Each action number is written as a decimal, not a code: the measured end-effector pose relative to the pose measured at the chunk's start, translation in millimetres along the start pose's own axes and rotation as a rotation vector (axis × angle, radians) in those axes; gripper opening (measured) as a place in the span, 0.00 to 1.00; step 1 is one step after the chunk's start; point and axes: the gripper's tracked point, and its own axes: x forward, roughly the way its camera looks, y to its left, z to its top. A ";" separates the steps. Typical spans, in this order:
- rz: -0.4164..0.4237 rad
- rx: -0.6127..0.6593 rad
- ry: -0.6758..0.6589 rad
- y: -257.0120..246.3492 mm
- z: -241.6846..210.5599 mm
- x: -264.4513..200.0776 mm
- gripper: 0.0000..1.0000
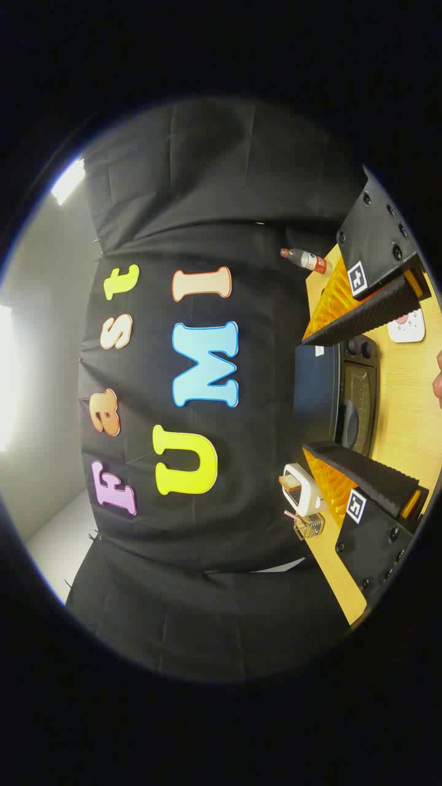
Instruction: Open the toaster oven, put the food inside, and close the toaster oven door.
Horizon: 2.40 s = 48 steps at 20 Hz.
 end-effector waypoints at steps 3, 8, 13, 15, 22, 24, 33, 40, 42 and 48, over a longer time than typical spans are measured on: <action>0.007 -0.013 -0.010 2.7 3.3 -2.8 0.98; 0.015 -0.017 0.001 7.2 -1.6 -5.8 0.98; 0.011 -0.015 0.018 8.0 -4.9 -6.1 0.98; 0.011 -0.018 0.013 6.9 -4.0 -6.9 0.98; 0.016 -0.001 0.024 10.7 -8.3 3.9 0.98; 0.020 0.002 0.025 14.3 -8.1 8.4 0.98; 0.017 -0.013 0.059 21.7 -8.4 37.6 0.98; -0.006 -0.036 0.109 23.0 -24.2 87.1 0.98; -0.006 -0.023 0.146 27.2 -38.3 102.8 0.98; -0.016 0.027 0.254 33.9 -84.8 141.8 0.98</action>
